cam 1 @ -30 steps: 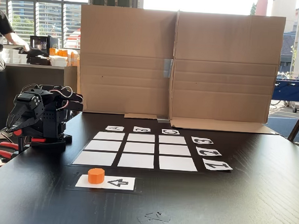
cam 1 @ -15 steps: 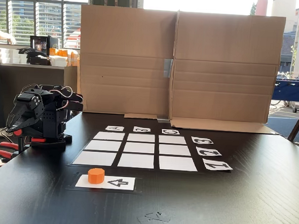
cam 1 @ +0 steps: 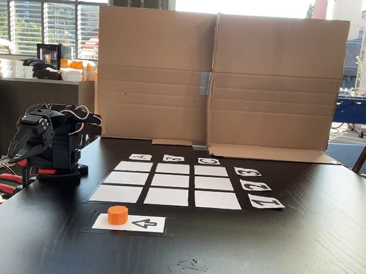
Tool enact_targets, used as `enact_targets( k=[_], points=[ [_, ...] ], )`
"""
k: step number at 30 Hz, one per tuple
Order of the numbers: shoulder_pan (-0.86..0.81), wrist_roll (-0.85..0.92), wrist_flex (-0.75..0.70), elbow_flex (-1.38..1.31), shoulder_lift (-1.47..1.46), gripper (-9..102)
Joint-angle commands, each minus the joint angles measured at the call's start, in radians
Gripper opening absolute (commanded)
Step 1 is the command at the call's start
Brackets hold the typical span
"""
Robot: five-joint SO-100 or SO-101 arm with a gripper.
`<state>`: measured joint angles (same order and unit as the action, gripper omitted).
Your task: Pick up the round, orange token and place it in the grid on square A3.
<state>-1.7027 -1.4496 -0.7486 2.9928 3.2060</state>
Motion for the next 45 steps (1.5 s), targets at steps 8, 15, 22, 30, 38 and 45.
enact_targets(
  k=[8, 15, 22, 30, 38, 45],
  points=[
    [0.041, 0.023, -0.110, -0.410, -0.431, 1],
    [0.091, 0.091, -0.149, -0.655, -0.744, 7],
    [0.121, 0.328, -0.227, -0.830, -0.943, 11],
    [0.155, 0.465, -0.272, -0.988, -1.118, 37],
    [0.236, 0.595, -0.299, -1.140, -1.256, 39],
    [0.337, 0.723, -0.316, -1.193, -1.335, 39]
  ],
)
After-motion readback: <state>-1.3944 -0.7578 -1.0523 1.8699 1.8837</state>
